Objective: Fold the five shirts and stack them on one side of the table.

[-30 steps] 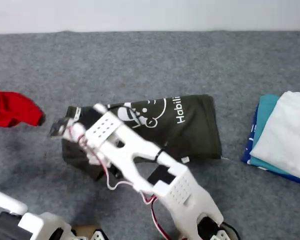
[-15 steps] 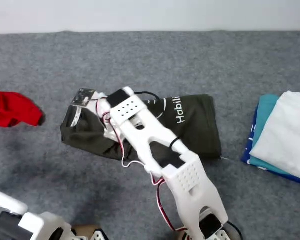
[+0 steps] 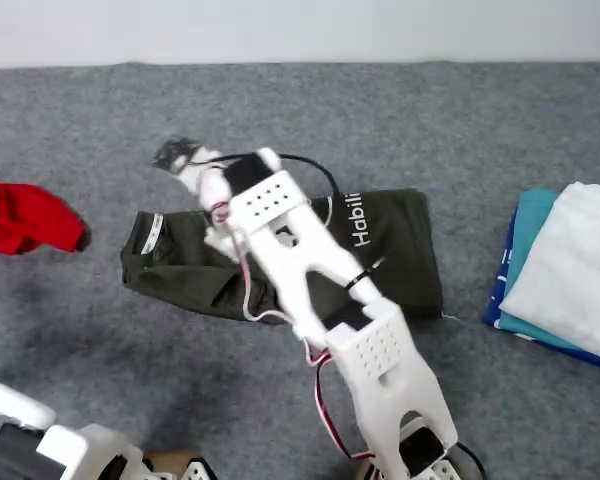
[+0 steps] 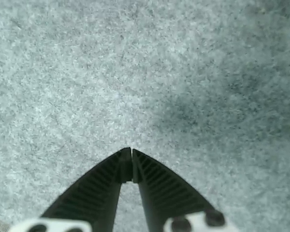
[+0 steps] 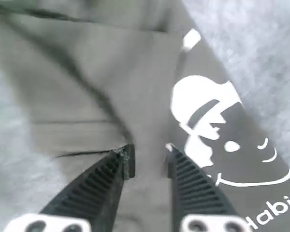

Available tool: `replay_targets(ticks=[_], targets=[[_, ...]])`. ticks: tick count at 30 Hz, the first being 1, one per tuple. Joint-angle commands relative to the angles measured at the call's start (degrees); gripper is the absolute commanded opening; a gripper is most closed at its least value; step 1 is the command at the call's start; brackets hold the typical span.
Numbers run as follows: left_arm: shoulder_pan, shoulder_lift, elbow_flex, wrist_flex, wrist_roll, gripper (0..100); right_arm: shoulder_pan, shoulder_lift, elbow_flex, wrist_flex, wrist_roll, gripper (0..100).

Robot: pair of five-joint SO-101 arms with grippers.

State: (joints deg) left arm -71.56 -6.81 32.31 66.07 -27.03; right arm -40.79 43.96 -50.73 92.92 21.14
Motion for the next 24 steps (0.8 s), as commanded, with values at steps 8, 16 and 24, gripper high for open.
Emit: replay_targets(ticks=[8, 16, 24], targets=[[0.6, -2.6, -0.2, -1.1, -0.3, 1, -11.0, 2.7, -7.4, 7.2, -0.4, 1.0], [0.3, -2.9, -0.2, -1.1, -0.4, 1, -3.8, 13.6, -9.4, -0.7, 8.5, 1.0], [0.5, -2.9, -0.2, -1.1, -0.4, 1, 1.2, 14.5, -25.8, -1.6, 9.7, 1.0]])
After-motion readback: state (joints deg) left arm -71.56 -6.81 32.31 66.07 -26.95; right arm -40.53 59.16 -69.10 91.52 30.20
